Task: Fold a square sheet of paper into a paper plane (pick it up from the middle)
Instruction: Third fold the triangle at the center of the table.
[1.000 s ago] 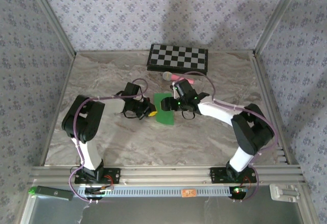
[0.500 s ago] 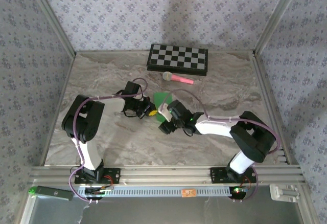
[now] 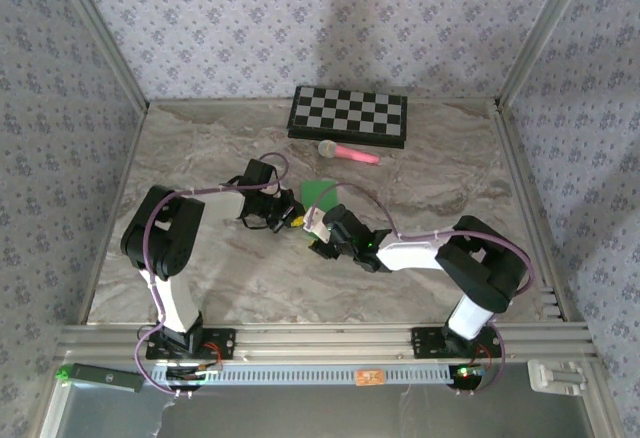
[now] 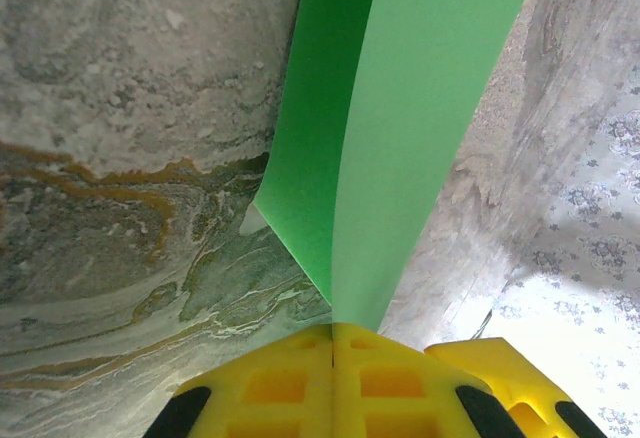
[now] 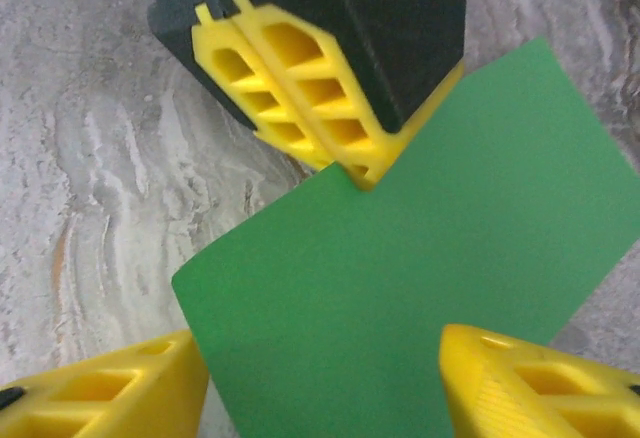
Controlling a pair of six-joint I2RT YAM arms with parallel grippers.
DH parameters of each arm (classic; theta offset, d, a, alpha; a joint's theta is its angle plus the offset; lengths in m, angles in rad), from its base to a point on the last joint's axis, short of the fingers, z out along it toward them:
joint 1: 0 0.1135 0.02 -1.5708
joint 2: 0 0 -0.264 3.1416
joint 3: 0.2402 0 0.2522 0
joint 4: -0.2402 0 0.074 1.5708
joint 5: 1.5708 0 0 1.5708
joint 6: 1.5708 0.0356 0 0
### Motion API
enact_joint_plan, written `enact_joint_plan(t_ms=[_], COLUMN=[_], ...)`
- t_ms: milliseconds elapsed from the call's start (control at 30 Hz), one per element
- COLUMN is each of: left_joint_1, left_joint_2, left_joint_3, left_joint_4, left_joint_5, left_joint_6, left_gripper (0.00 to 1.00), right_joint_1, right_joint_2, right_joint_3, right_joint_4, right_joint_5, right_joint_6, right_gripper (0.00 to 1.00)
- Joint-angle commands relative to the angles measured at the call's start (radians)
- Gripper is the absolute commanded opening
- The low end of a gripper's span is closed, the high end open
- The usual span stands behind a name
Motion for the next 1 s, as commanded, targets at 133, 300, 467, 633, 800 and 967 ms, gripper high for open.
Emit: enact_joint_plan(t_ms=[133, 300, 467, 633, 800, 967], left_joint_1=[0.003, 0.003, 0.003, 0.003, 0.029, 0.086], left_joint_2=[-0.023, -0.024, -0.025, -0.031, -0.067, -0.132], left_joint_3=[0.021, 0.022, 0.021, 0.019, 0.020, 0.021], left_joint_4=[-0.022, -0.022, -0.021, -0.027, -0.097, -0.182], left_joint_5=[0.025, 0.025, 0.025, 0.022, -0.031, -0.087], left_joint_6=[-0.001, -0.002, -0.004, -0.002, 0.041, 0.098], left_gripper=[0.02, 0.02, 0.03, 0.04, 0.11, 0.23], right_joint_1=[0.007, 0.011, 0.014, 0.014, 0.010, -0.006], right_joint_2=[0.015, 0.018, 0.030, 0.028, 0.013, -0.006], right_joint_3=[-0.010, -0.002, 0.008, 0.011, 0.017, 0.028], right_joint_4=[0.050, 0.052, 0.047, 0.042, 0.008, -0.048], right_joint_5=[0.025, 0.003, -0.027, -0.053, -0.099, -0.181], right_joint_6=[-0.035, -0.032, -0.025, -0.015, 0.006, 0.056], right_gripper=[0.47, 0.36, 0.29, 0.20, 0.13, 0.05])
